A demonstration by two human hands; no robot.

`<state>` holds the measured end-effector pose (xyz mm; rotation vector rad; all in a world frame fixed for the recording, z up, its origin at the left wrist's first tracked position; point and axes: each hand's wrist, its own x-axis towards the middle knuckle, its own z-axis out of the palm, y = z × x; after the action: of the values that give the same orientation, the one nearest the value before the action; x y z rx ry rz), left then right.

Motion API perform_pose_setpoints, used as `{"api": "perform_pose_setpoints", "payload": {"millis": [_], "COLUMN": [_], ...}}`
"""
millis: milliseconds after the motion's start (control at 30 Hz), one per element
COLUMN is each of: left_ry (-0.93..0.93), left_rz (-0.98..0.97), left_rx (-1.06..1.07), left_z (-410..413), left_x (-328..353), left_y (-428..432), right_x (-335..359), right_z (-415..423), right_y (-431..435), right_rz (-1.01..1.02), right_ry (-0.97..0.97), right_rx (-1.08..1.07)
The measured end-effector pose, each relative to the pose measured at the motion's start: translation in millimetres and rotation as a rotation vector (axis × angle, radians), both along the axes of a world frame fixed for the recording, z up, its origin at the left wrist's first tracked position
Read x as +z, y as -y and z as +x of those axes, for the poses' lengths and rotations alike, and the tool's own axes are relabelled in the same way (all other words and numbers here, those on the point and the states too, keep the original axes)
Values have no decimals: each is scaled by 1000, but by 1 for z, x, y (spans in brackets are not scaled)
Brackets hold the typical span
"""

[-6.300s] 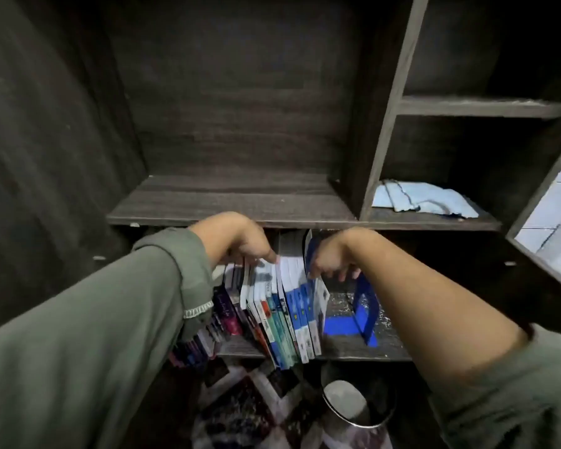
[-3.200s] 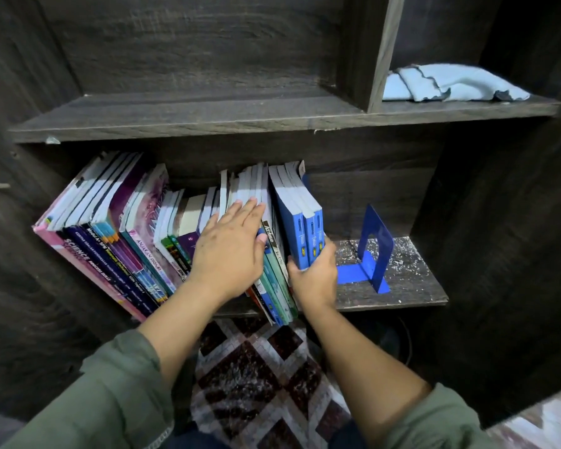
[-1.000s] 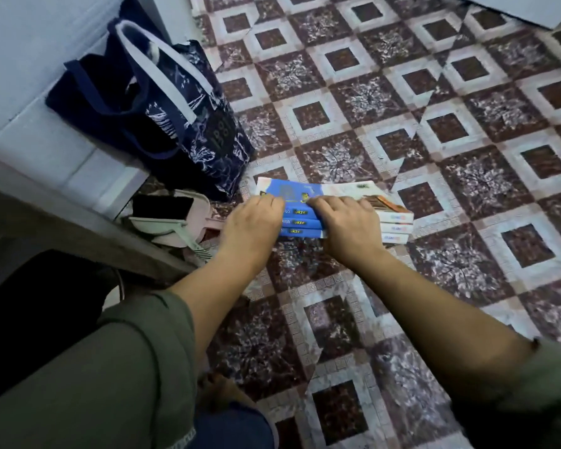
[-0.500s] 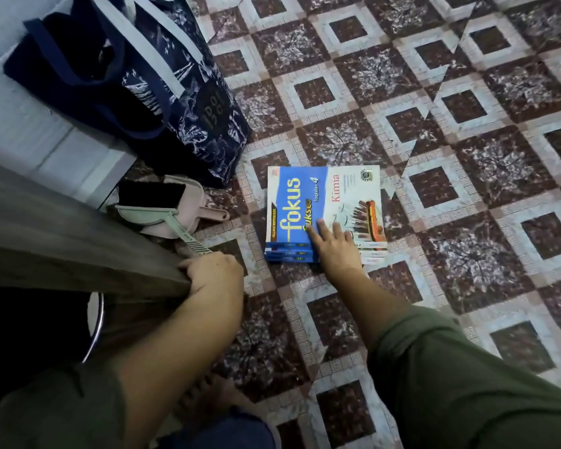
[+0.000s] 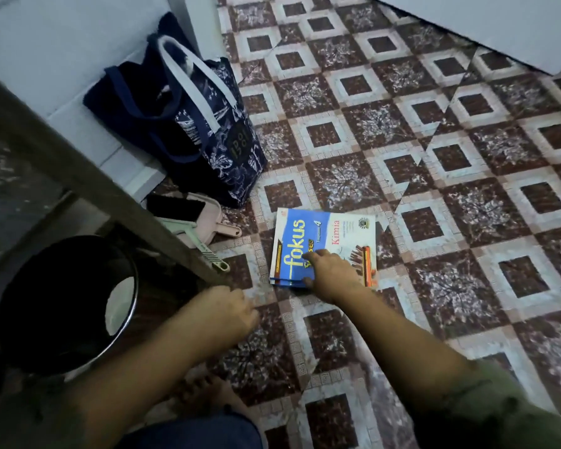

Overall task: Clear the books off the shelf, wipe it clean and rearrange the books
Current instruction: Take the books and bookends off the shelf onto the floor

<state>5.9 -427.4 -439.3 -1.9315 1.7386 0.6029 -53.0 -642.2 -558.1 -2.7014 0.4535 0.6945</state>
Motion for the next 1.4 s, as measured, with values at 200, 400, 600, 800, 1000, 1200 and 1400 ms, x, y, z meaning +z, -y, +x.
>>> {"api": "perform_pose_setpoints", "payload": {"millis": [200, 400, 600, 800, 1000, 1200, 1400], "left_ry": [238, 554, 974, 1061, 778, 687, 735], "left_rz": [-140, -391, -699, -767, -778, -833, -831], "left_rx": [552, 1000, 1133, 1494, 1511, 1585, 1508], "left_z": [11, -13, -59, -84, -87, -91, -90], "left_x": [77, 173, 247, 275, 272, 269, 262], "left_y": [-115, -239, -337, -408, -439, -427, -417], "right_x": [110, 226, 323, 381, 397, 395, 377], "right_z": [-16, 12, 41, 53, 56, 62, 62], "right_y": [-77, -182, -283, -378, -455, -485, -484], "right_rz": [133, 268, 240, 216, 275, 169, 220], "right_ry": [169, 391, 567, 690, 783, 865, 925], "right_rx": [138, 458, 697, 864, 1007, 1161, 1088]}}
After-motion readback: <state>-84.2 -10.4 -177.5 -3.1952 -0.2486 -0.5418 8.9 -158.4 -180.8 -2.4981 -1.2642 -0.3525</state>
